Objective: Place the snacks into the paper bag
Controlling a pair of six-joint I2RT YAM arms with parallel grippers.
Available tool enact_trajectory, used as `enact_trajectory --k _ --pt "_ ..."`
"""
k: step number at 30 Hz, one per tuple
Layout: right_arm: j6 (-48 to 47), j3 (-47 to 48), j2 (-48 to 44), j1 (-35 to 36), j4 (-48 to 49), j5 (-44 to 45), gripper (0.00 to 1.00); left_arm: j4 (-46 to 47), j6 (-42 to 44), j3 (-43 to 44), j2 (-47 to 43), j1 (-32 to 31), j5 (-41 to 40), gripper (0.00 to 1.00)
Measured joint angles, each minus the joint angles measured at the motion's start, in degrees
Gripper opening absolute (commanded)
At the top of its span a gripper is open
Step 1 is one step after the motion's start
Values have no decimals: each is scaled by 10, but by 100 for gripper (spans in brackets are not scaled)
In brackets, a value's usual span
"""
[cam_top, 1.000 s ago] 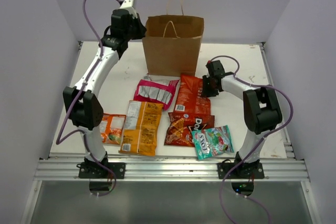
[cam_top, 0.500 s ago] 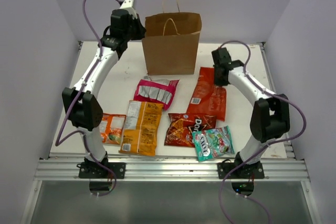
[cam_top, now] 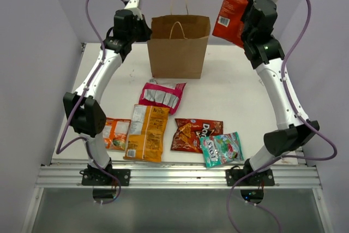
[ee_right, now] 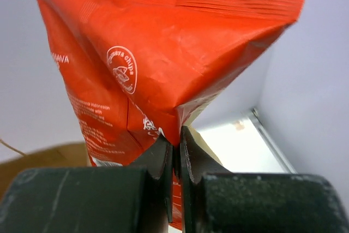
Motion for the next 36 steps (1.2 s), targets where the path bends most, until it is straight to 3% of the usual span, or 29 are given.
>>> enact_trajectory --k 4,10,12,31,32,34,35,36 --pt "-22 65 56 12 89 -43 0 -1 0 0 -1 0 2 0" --pt "-16 283 212 32 141 -129 0 -3 0 0 -2 0 5 0" --pt "-9 312 236 41 149 -144 0 -3 0 -1 -2 0 5 0" --pt "77 181 237 145 149 -236 0 -4 0 -9 -7 0 10 0" --pt "79 177 237 149 148 -241 14 -4 -1 -10 -7 0 10 0" --pt "85 169 237 154 147 -244 53 -4 -1 -10 -7 0 10 0" --pt "87 167 237 155 146 -245 81 -4 -1 -10 -7 0 10 0" --pt "89 162 235 154 148 -244 84 -4 -1 -10 -7 0 10 0"
